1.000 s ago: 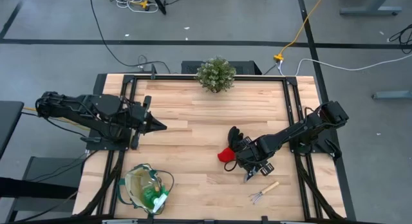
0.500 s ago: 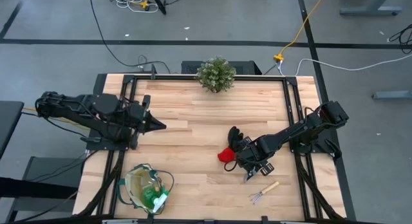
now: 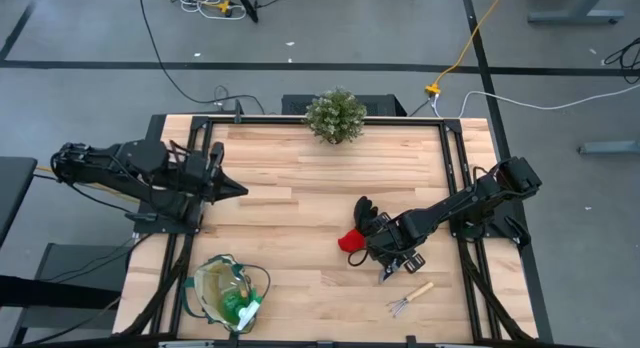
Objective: Pick & Place Garden tools in Gardening bag
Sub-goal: Put the green shear scissors into the gardening bag
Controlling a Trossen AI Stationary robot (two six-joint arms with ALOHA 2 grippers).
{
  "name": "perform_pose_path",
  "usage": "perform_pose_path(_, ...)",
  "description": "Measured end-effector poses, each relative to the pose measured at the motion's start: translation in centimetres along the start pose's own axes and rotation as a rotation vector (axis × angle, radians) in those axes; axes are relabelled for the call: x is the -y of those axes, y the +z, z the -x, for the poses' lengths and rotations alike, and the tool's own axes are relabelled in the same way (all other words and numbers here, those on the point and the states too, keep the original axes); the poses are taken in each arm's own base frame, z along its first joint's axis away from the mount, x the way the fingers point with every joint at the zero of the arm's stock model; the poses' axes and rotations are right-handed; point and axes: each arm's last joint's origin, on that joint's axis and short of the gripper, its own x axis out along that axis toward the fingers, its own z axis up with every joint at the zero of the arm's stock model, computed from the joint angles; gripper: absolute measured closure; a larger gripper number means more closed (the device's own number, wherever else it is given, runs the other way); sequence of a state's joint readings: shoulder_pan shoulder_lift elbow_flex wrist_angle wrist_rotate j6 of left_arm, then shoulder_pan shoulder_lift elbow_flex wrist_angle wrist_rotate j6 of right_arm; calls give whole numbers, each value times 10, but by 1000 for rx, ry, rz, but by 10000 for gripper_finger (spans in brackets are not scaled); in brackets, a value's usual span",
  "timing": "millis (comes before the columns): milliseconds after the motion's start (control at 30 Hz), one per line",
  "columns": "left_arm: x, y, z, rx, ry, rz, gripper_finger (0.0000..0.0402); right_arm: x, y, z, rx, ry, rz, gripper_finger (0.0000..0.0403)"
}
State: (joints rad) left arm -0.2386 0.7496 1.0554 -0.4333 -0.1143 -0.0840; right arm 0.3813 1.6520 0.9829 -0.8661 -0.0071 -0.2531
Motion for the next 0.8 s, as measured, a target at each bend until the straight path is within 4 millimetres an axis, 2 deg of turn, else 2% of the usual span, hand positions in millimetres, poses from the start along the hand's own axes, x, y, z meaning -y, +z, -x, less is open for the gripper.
perform_pose_path(567, -1, -2, 4, -17, 1, -4, 386, 0, 0, 0, 1, 0, 17, 206)
perform_pose_path(800, 0, -2, 3, -19, 1, 0, 386, 2, 7, 0, 77, -21, 27, 206)
